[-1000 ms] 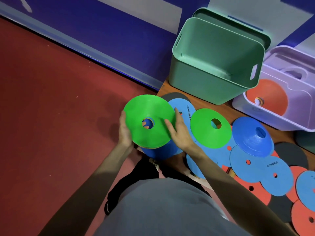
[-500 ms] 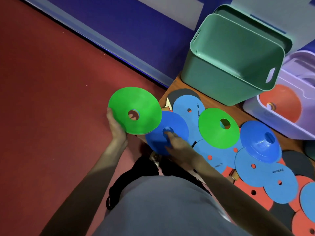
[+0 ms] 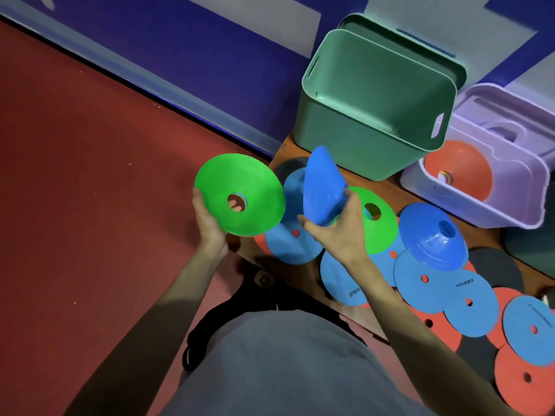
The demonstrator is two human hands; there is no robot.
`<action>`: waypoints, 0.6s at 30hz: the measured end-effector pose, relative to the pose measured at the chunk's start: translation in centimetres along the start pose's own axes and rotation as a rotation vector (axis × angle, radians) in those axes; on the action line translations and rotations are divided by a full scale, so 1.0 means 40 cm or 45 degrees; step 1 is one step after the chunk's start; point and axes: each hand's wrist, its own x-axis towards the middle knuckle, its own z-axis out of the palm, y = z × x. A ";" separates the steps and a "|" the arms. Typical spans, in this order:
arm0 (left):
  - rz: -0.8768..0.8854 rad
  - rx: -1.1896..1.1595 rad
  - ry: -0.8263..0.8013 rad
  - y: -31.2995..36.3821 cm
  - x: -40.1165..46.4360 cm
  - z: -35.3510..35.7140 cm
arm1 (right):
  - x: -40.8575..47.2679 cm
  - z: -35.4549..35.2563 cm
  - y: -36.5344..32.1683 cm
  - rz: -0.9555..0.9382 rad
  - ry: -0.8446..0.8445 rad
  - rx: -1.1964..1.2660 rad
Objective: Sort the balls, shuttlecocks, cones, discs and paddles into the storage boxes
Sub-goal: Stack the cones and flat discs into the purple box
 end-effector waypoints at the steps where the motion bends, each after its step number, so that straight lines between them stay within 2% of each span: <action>1: -0.018 0.033 -0.033 -0.008 -0.002 0.010 | 0.000 -0.011 -0.004 -0.029 0.019 0.154; 3: -0.057 0.088 -0.108 -0.024 -0.010 0.031 | -0.009 -0.035 -0.014 -0.041 0.002 0.439; 6: -0.160 0.103 -0.175 -0.041 -0.028 0.071 | -0.020 -0.077 -0.026 0.027 -0.150 0.897; 7: -0.202 0.100 -0.192 -0.046 -0.032 0.085 | -0.021 -0.088 -0.026 0.079 -0.200 1.029; 9: -0.297 0.088 -0.253 -0.057 -0.041 0.116 | -0.021 -0.098 -0.023 0.336 -0.195 1.217; 11: -0.318 0.089 -0.331 -0.071 -0.058 0.144 | -0.020 -0.100 -0.008 0.549 -0.121 1.123; 12: -0.313 0.072 -0.372 -0.079 -0.065 0.155 | -0.021 -0.097 0.008 0.573 -0.084 1.008; 18: -0.418 0.111 -0.438 -0.105 -0.106 0.200 | -0.040 -0.081 0.138 0.188 0.158 0.108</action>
